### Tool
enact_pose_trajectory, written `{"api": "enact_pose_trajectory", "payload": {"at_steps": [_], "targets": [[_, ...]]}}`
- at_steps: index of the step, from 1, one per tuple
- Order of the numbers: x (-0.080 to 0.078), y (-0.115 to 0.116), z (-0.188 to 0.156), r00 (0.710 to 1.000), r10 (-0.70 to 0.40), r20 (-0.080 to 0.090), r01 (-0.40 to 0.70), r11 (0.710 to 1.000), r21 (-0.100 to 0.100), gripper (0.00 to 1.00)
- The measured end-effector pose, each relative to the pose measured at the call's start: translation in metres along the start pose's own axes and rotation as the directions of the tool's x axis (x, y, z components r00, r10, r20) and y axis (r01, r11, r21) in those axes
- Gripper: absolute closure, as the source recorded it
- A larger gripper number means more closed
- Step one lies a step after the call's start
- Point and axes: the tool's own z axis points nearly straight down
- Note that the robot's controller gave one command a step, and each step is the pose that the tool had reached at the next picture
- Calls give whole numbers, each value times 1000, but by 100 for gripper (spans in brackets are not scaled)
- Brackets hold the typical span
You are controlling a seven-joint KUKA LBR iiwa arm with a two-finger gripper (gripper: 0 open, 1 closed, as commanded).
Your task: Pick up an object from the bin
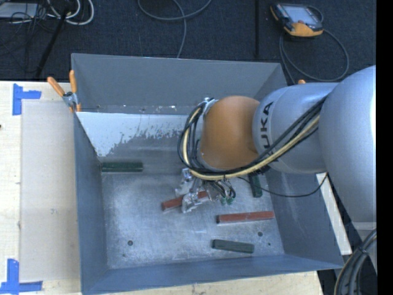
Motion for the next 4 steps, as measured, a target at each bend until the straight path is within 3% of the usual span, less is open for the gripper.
{"api": "enact_pose_trajectory", "payload": {"at_steps": [4], "targets": [[1,0,-18,1000,3,-7,-3,1000,2,100]]}}
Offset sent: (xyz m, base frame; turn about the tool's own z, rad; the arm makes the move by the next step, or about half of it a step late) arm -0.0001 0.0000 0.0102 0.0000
